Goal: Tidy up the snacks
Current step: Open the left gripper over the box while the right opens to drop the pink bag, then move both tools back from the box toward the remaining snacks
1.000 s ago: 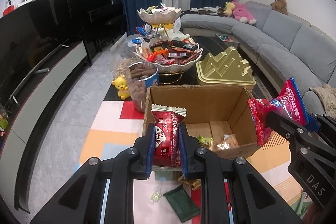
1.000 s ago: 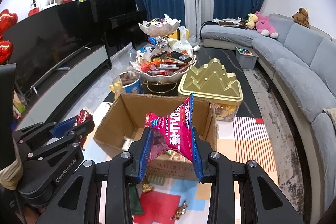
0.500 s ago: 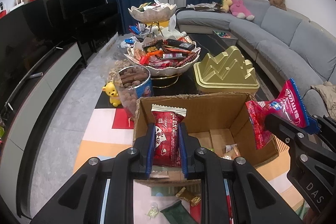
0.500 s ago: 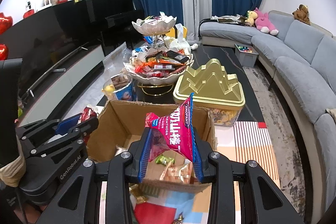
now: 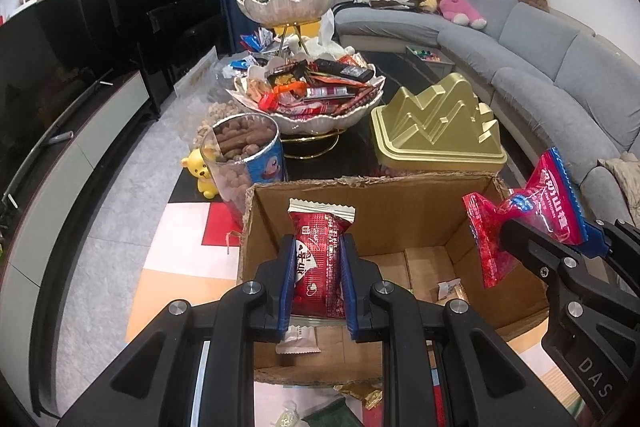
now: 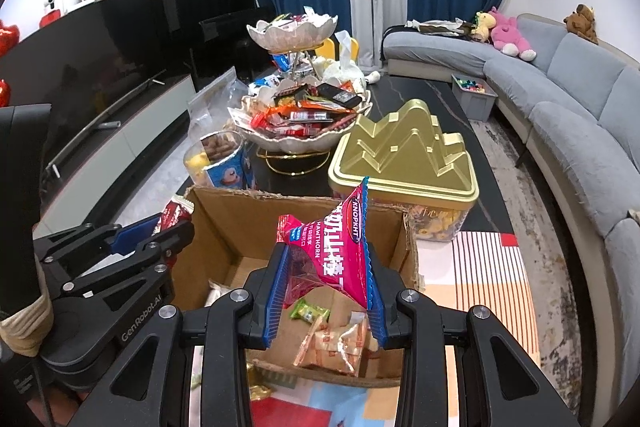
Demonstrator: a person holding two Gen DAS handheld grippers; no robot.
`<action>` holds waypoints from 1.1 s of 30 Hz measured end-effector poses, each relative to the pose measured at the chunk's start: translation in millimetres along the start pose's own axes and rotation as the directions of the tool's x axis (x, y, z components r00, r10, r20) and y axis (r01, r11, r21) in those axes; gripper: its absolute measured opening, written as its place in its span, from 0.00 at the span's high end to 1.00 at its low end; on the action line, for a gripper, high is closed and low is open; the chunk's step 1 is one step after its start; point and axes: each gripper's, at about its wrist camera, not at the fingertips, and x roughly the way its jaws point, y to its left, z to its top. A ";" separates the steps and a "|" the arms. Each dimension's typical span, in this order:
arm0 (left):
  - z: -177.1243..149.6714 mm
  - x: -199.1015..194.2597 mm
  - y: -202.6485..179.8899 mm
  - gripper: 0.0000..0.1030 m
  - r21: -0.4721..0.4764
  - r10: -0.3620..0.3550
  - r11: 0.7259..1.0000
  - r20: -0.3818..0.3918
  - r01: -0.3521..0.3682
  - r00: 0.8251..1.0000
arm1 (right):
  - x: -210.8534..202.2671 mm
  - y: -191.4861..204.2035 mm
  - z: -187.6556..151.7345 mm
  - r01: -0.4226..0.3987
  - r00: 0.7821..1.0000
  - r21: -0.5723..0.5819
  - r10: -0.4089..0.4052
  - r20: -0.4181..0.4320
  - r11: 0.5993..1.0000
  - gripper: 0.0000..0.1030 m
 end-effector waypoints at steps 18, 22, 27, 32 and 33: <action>-3.0 -15.9 10.7 0.42 -0.019 0.020 1.000 0.019 -0.020 1.000 | -17.1 5.7 3.0 0.029 0.998 -0.020 -0.028 0.058 0.999 0.31; -3.7 -26.8 13.3 0.42 -0.021 0.025 0.999 0.033 -0.024 0.999 | -25.2 7.2 3.1 0.031 0.997 -0.017 -0.030 0.069 0.999 0.31; -3.6 -39.1 15.7 0.42 -0.024 0.031 0.999 0.048 -0.030 0.998 | -36.6 10.7 4.3 0.034 0.996 -0.023 -0.032 0.082 0.999 0.30; -4.7 -50.7 18.3 0.42 -0.027 0.035 0.999 0.061 -0.034 0.998 | -47.0 14.7 4.9 0.036 0.995 -0.030 -0.033 0.096 0.999 0.30; -4.9 -53.0 18.8 0.42 -0.028 0.036 0.999 0.063 -0.034 0.997 | -49.1 15.8 5.0 0.037 0.995 -0.031 -0.033 0.099 0.999 0.30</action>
